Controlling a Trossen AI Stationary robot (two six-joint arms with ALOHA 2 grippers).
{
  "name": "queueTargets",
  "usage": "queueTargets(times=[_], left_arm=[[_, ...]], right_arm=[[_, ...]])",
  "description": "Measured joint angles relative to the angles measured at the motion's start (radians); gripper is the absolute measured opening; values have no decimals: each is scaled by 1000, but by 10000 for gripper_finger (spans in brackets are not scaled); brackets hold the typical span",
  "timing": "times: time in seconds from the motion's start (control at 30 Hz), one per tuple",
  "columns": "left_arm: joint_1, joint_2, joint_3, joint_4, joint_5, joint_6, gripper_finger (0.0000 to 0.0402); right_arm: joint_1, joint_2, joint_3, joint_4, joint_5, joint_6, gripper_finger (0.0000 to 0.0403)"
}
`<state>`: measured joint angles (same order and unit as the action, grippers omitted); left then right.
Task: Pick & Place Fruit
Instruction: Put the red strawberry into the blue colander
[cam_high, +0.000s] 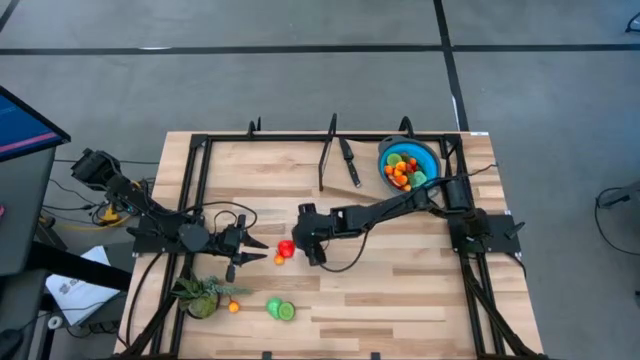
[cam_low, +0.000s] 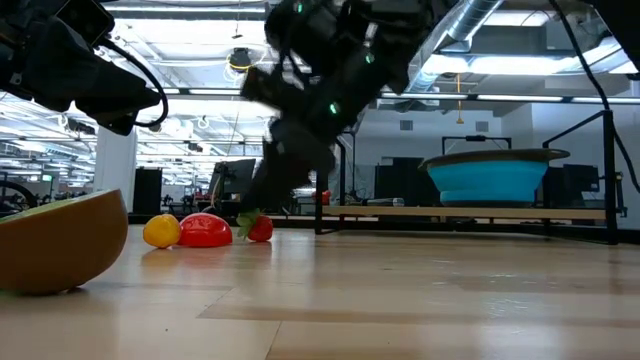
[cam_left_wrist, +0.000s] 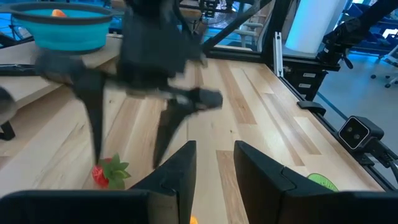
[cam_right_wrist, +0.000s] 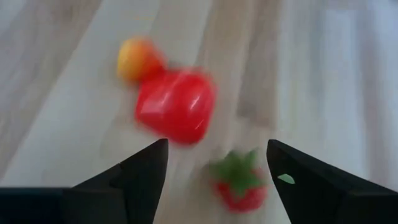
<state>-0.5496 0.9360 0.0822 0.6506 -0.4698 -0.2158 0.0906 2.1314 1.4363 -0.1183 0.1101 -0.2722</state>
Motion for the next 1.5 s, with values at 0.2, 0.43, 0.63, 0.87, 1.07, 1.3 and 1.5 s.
queueTargets(times=[0.2,0.43,0.63,0.87,1.07,1.3,1.5], left_arm=[[0,0,0,0,0,0,103],[0,0,0,0,0,1,103],[0,0,0,-2,0,1,103],[0,0,0,-3,0,1,103],[0,0,0,-3,0,0,103],[0,0,0,-3,0,-1,103],[0,0,0,-4,0,-1,103]], right_arm=[[0,28,5,1,67,-37,265],[-7,31,37,3,92,-76,265],[-10,34,34,-16,55,-100,243],[-6,34,34,-32,41,-104,188],[-7,34,34,-30,37,-121,166],[-8,65,35,-8,10,-128,166],[-7,96,38,-2,35,-120,155]])
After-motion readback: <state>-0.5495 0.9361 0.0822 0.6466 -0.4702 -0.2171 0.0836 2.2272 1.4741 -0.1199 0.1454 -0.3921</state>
